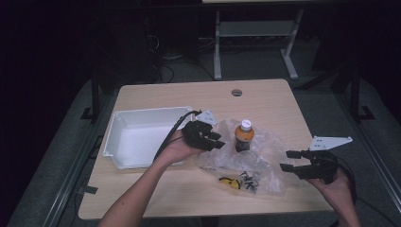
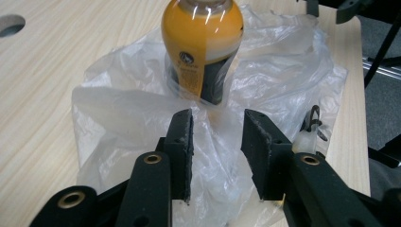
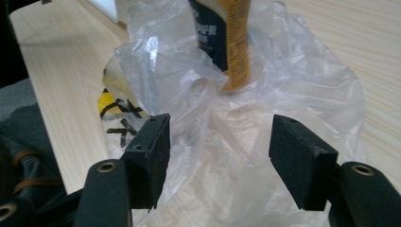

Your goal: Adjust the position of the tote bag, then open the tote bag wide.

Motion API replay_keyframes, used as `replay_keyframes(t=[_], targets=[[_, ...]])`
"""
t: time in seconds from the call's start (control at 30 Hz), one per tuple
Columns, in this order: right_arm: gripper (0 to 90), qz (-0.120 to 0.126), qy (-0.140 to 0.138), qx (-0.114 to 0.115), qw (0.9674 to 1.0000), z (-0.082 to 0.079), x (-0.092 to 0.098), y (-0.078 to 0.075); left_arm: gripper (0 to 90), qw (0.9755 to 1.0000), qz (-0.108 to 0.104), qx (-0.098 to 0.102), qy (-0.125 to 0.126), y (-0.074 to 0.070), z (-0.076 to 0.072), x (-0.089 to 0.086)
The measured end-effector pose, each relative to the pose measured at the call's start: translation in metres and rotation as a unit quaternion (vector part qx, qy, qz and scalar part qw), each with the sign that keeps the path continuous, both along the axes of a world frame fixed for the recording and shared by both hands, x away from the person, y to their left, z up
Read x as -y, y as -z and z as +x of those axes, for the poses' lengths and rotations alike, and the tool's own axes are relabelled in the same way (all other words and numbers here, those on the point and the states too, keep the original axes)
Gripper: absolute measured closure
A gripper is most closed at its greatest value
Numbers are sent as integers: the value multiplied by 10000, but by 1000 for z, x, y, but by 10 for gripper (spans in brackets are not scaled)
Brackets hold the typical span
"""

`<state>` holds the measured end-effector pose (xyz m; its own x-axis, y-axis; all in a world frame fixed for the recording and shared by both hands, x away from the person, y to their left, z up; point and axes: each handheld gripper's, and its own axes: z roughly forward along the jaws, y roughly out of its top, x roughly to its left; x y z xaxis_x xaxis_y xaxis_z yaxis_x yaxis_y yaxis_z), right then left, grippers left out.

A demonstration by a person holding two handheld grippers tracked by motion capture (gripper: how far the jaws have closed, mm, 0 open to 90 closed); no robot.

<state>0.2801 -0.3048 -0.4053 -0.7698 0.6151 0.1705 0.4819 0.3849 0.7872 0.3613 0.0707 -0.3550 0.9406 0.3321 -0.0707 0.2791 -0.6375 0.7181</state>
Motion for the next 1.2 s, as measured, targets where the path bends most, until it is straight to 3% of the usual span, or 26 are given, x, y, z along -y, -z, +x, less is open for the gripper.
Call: replay_keyframes(t=[0.37, 0.63, 1.2], targets=[[356, 0, 116, 32, 9999, 0, 5, 0, 536, 9999, 2, -85, 92, -4, 4, 3], [349, 37, 135, 36, 9999, 2, 7, 2, 451, 9999, -112, -108, 37, -11, 11, 4], [345, 29, 170, 17, 9998, -4, 9, 3, 403, 9998, -92, -35, 175, -23, 15, 12]])
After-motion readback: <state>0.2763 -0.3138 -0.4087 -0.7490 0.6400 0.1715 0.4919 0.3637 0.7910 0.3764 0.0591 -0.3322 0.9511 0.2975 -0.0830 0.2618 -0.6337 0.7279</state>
